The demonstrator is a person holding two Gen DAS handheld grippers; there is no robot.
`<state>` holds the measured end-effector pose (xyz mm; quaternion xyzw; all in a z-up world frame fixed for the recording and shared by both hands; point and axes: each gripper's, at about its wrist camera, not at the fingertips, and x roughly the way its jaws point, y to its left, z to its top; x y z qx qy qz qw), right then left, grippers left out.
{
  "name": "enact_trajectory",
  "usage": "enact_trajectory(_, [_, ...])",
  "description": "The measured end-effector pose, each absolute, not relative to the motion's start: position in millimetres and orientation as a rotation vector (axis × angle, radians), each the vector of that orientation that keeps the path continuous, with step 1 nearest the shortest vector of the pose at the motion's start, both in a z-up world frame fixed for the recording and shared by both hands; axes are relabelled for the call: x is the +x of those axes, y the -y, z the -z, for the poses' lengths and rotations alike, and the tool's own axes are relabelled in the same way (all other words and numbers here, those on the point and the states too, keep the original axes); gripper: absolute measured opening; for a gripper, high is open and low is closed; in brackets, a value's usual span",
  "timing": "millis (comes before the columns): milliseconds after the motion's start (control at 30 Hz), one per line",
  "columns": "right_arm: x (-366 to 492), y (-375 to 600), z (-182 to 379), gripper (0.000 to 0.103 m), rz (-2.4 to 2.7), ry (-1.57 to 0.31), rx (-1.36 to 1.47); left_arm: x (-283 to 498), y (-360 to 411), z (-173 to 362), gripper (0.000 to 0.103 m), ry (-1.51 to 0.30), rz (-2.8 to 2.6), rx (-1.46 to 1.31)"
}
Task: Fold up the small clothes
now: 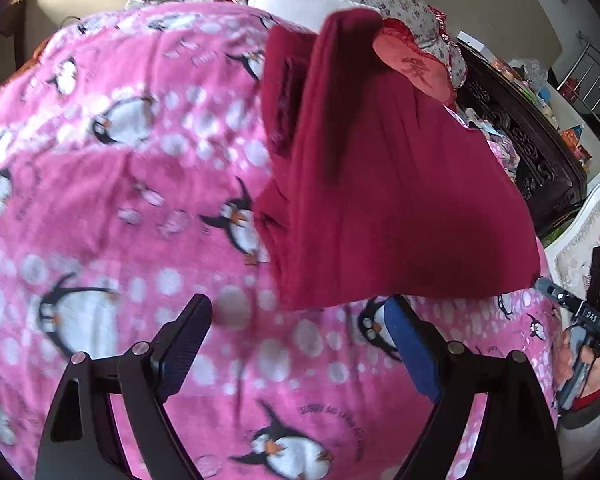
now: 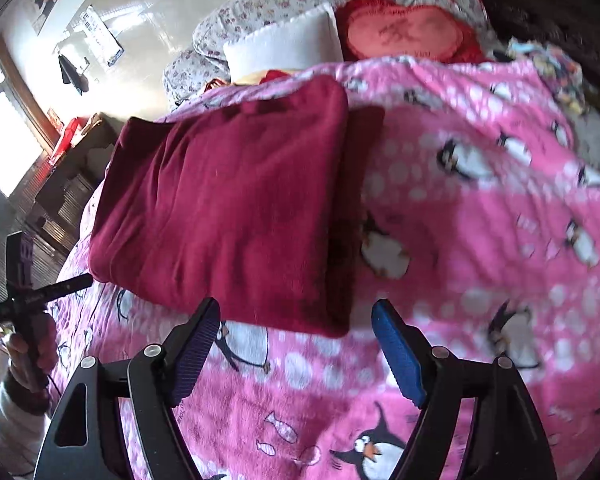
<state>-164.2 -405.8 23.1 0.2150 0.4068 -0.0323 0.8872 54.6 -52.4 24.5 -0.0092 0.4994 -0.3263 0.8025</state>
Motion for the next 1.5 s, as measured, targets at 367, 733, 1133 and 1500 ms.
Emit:
enact_trajectory(367, [-171,399,-51,0.014,0.064,-0.764,0.32,58,74,-32,0.025,-1.097,0.761,0.075])
enact_trajectory(733, [-168,404,-29,0.024,0.129,-0.864,0.333,53,45,-18,0.005,-1.133,0.701,0.068])
enact_trajectory(1133, [-92,324,-115,0.042,-0.039,-0.666,0.255,37,44,-76,0.058,-0.923,0.649,-0.009])
enact_trajectory(1500, [83,227,-105,0.04,-0.085,-0.706,0.159,71,56,-30,0.059,-1.028,0.598,-0.106])
